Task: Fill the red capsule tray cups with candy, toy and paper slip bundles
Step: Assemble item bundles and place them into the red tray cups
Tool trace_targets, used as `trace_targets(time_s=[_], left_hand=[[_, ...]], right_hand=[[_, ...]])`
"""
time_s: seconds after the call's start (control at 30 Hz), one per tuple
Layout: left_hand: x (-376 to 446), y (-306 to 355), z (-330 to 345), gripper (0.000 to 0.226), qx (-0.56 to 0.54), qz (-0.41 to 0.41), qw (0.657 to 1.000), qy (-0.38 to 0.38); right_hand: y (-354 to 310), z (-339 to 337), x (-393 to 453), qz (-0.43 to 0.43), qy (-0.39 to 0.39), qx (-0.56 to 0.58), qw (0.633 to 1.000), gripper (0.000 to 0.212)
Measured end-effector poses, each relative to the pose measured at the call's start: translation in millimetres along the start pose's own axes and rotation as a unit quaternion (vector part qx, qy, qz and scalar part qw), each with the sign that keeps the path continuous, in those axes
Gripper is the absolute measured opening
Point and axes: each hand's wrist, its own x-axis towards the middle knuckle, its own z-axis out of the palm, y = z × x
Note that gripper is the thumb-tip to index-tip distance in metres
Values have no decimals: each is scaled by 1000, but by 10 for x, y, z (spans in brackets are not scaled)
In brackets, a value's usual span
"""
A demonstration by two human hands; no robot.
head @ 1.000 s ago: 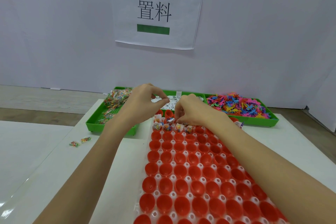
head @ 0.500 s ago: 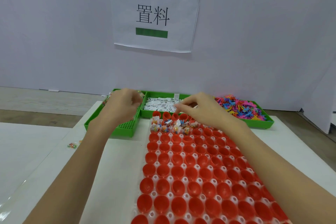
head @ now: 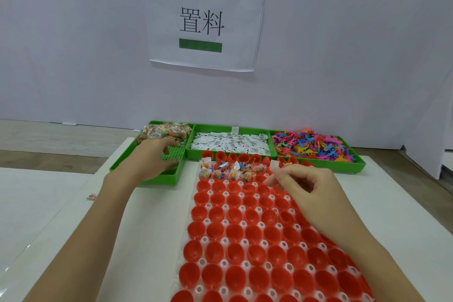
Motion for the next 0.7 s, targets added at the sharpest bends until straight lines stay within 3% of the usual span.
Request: trace_targets(time_s=[0.1, 0.23, 0.53, 0.7], left_hand=[[13, 27, 83, 43, 12, 12, 1000, -4], [25, 32, 91, 14, -7, 25, 999, 22], [-31, 231, 56, 14, 85, 10, 993, 87], [-154, 771, -367, 11, -90, 97, 976, 172]], right_hand=[[22, -12, -20, 10, 2, 7, 1000, 29], [44, -20, -31, 14, 0, 5, 1000, 27], [12, -78, -39, 13, 25, -9, 1000, 29], [38, -127, -31, 25, 33, -12, 999, 29]])
